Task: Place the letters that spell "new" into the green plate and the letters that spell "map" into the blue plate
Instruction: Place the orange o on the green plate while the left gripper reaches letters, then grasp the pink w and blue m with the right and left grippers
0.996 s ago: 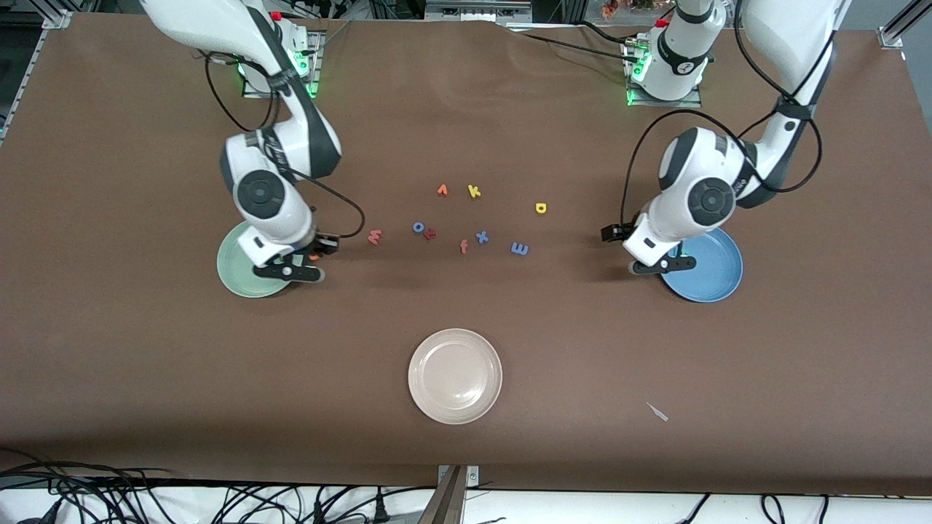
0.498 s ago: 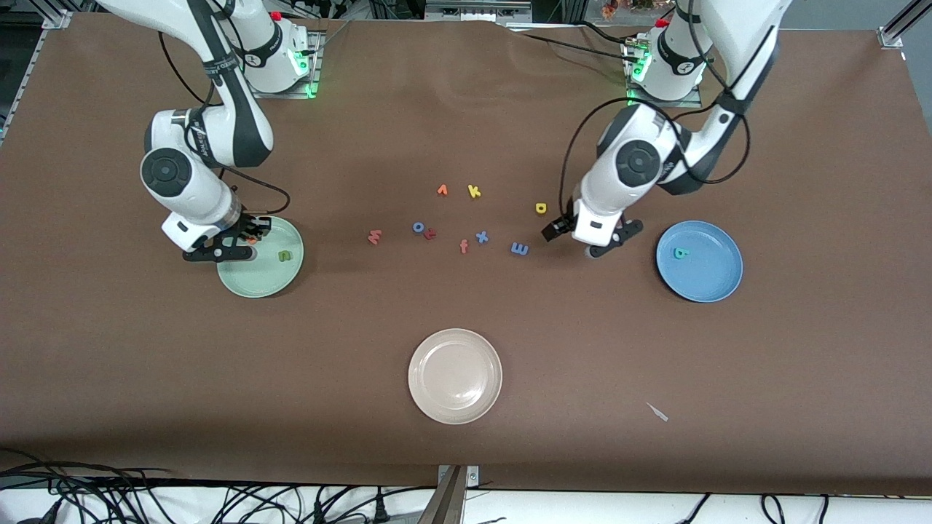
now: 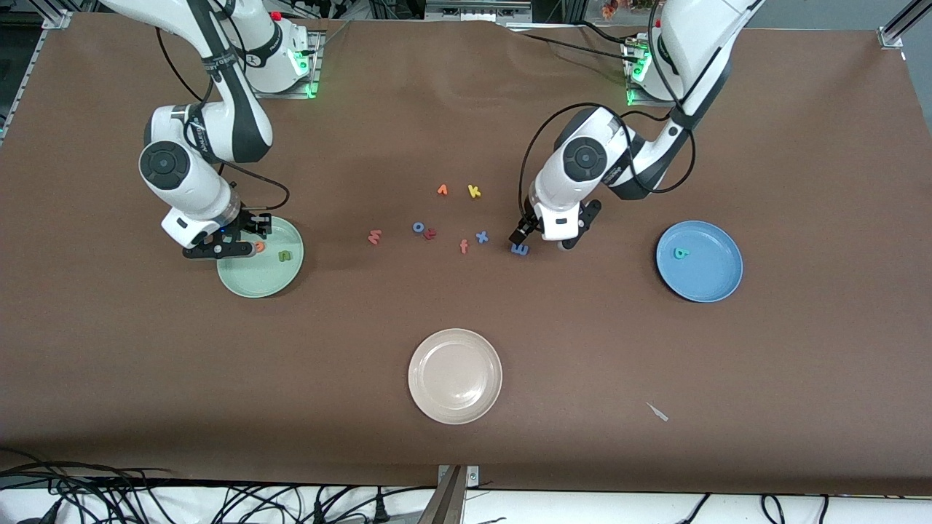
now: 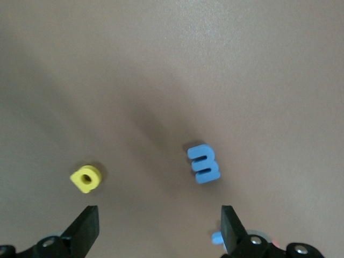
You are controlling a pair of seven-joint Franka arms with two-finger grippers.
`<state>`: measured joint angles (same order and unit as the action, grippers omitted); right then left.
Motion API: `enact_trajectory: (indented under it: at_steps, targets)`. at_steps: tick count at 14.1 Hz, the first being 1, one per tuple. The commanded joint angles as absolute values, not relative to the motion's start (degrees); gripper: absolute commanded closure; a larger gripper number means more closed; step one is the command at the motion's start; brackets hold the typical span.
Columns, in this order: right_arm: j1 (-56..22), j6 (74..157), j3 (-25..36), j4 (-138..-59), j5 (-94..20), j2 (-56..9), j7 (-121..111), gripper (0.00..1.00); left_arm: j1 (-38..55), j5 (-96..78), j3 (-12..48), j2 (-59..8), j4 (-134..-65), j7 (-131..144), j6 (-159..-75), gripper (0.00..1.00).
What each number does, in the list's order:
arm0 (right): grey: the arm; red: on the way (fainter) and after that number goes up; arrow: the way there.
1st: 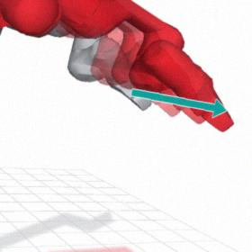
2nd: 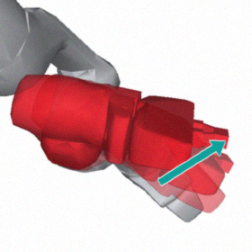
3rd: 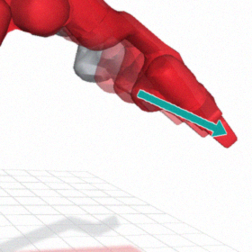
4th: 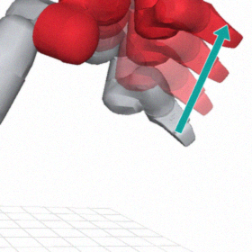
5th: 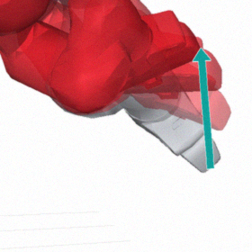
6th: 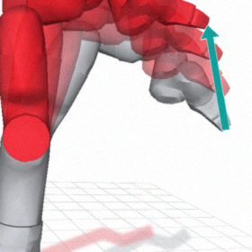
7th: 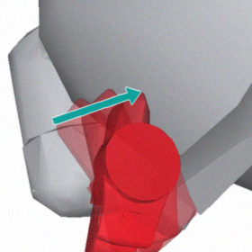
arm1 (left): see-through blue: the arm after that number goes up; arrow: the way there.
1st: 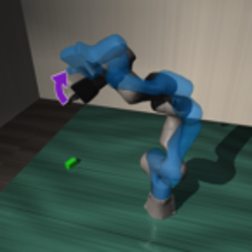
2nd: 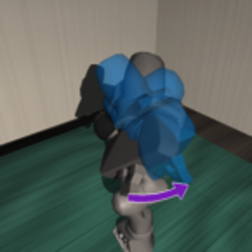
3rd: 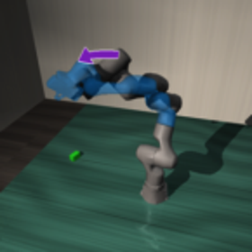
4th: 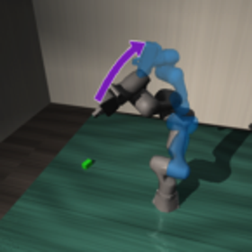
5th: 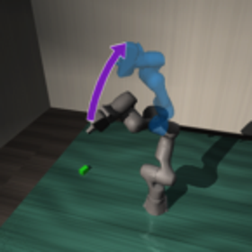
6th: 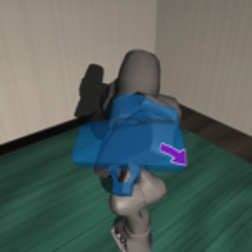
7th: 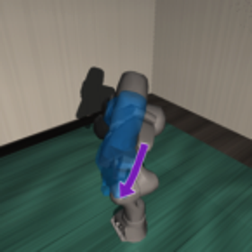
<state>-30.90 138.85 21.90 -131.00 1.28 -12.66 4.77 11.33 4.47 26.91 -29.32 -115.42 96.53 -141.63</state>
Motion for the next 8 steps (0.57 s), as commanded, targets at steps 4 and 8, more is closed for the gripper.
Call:
enact_trajectory:
  at_steps: [4,8]
  targets:
    - [-31.4,142.1,12.1,-130.0,0.8,-13.4,25.3,0.4,13.2,20.0,26.4,-36.6,-107.9,119.2,-141.2,0.0]
    - [-31.5,148.5,5.4,-129.1,0.9,-17.0,37.9,0.36,14.4,20.0,26.1,-38.8,-106.1,122.5,-140.8,0.0]
